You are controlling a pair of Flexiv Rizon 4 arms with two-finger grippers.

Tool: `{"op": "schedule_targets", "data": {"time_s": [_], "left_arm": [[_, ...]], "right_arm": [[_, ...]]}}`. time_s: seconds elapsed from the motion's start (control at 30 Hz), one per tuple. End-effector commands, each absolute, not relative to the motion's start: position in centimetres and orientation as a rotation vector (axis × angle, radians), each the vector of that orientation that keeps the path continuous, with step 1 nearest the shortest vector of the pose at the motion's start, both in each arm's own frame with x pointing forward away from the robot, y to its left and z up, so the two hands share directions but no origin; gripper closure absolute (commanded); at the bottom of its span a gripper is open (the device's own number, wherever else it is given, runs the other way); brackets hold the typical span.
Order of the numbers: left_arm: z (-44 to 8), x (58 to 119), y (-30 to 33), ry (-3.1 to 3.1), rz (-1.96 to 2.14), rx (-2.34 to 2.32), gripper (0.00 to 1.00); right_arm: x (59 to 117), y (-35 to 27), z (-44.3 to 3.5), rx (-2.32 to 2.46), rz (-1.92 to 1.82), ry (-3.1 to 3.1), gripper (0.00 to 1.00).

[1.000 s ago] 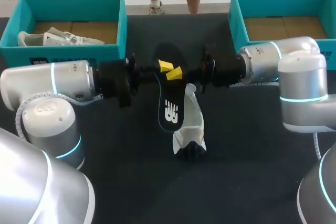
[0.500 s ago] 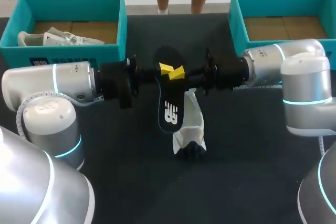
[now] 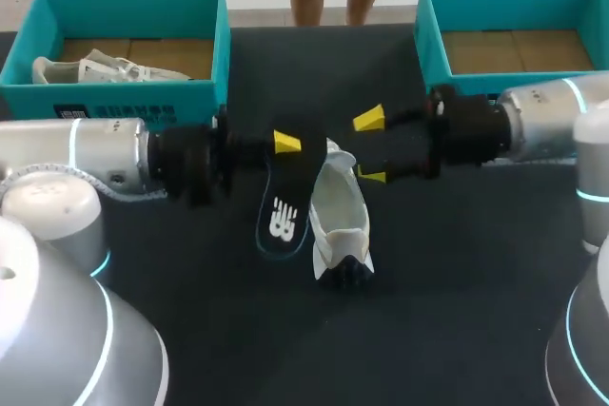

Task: Take the shoe out of the shoebox, open the shoe tongue, remove and reinsert the insole, then place the shoe into the shoebox

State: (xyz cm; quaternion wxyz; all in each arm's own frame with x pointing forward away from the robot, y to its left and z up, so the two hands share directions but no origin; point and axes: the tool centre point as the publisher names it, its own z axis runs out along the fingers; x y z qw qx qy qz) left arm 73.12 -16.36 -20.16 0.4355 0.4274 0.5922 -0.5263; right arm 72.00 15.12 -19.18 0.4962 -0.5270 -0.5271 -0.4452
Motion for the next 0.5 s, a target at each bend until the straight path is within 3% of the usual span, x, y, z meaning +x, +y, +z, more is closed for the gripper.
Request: {"op": "schedule_targets", "data": {"time_s": [0.03,0.4,0.5], "left_arm": [[-19.9,71.7,-15.0,1.493,-1.339,1.077,1.0],[-19.9,71.7,-15.0,1.493,-1.339,1.077,1.0],[-19.9,71.7,-15.0,1.493,-1.339,1.077,1.0]], "right_arm": [[70.7,13.8,-18.3,-1.455,-1.104,-1.243,0.0],[70.7,13.8,-18.3,-1.455,-1.104,-1.243,0.0],[71.5,13.8,-17.1,-1.374,-1.227,-1.619,0.0]]}}
